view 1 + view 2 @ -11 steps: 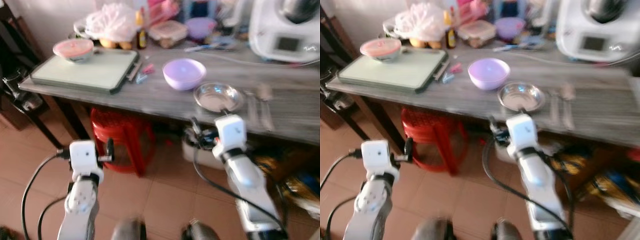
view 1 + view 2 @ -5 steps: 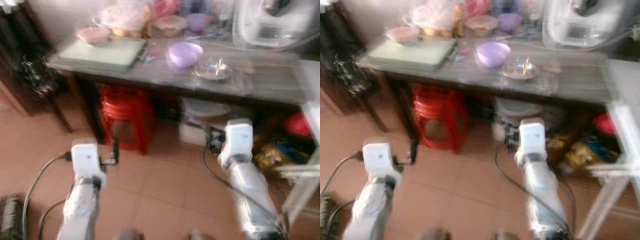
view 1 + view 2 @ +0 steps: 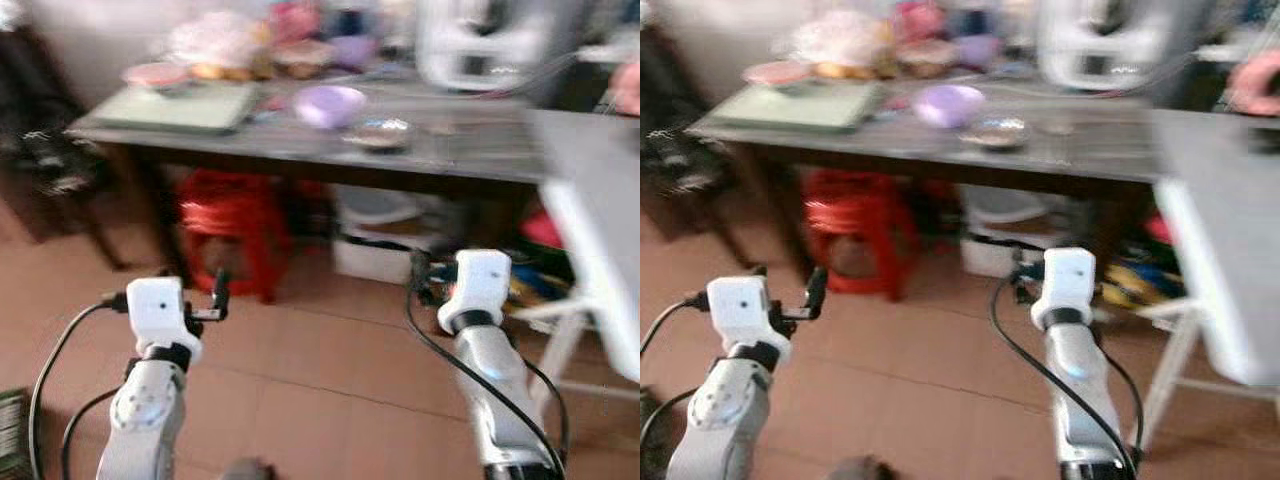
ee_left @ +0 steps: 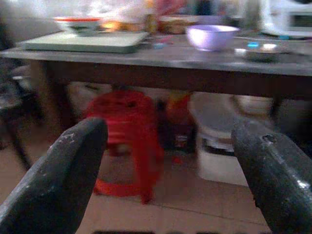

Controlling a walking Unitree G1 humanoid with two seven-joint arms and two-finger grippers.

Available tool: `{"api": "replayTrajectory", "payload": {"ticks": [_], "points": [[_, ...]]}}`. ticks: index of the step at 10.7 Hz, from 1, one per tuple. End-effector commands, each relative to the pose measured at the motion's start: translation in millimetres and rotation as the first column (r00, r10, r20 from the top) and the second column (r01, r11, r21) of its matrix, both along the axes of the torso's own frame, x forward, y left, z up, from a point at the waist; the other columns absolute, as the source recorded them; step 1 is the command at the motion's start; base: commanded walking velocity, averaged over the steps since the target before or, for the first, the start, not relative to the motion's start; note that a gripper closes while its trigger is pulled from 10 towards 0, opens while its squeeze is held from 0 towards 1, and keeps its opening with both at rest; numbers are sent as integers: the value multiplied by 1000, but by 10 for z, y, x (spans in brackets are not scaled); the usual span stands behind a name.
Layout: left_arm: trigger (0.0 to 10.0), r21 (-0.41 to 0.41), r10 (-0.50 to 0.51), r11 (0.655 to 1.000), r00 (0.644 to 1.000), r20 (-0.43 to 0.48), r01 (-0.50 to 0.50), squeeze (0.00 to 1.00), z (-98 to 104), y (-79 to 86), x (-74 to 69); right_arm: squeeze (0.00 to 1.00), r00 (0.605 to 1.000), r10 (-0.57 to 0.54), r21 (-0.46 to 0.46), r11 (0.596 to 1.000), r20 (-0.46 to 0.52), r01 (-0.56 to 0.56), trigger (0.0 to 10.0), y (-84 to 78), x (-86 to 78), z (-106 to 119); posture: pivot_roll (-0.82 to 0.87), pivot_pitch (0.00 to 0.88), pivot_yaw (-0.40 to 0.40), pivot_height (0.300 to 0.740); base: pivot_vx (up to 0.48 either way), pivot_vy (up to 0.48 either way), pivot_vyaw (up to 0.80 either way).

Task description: Setting the table

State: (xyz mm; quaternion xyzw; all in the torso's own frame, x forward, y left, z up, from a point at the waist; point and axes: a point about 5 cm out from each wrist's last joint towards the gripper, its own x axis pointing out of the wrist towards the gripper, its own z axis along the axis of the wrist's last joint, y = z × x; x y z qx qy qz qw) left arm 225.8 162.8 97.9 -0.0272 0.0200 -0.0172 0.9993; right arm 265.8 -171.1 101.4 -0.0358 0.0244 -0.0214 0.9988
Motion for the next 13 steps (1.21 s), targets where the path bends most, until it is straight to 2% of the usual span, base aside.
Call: {"api": "replayTrajectory", "payload": {"ticks": [1, 2, 6, 10, 13], "points": [[10000, -15, -32, 999, 999, 5, 32, 0, 16, -71, -8, 0, 1000, -30, 10, 999, 0, 30, 10000, -72, -20, 22, 23, 53, 45, 740, 0, -472, -800], [10000, -15, -40, 999, 999, 8, 40, 0, 20, -84, -10, 0, 1000, -14, 9, 1000, 13, 14, 10000, -49, -1, 41, 22, 55, 43, 740, 0, -469, -800], [10000, -1, -45, 999, 999, 11, 45, 0, 23, -92, 2, 0, 999, 27, 15, 1000, 44, -28, 10000, -6, 31, 105, 23, 58, 44, 740, 0, -441, 0], [10000, -6, -58, 998, 998, 13, 58, 0, 31, -119, 18, 0, 995, 85, -10, 996, 56, -85, 10000, 79, 59, 173, 15, 62, 46, 740, 302, -359, 0], [10000, 0, -61, 998, 998, 12, 61, 0, 25, -125, 8, 0, 996, 88, -15, 996, 10, -88, 10000, 84, 70, 104, 19, 64, 43, 740, 447, 0, 0]]}}
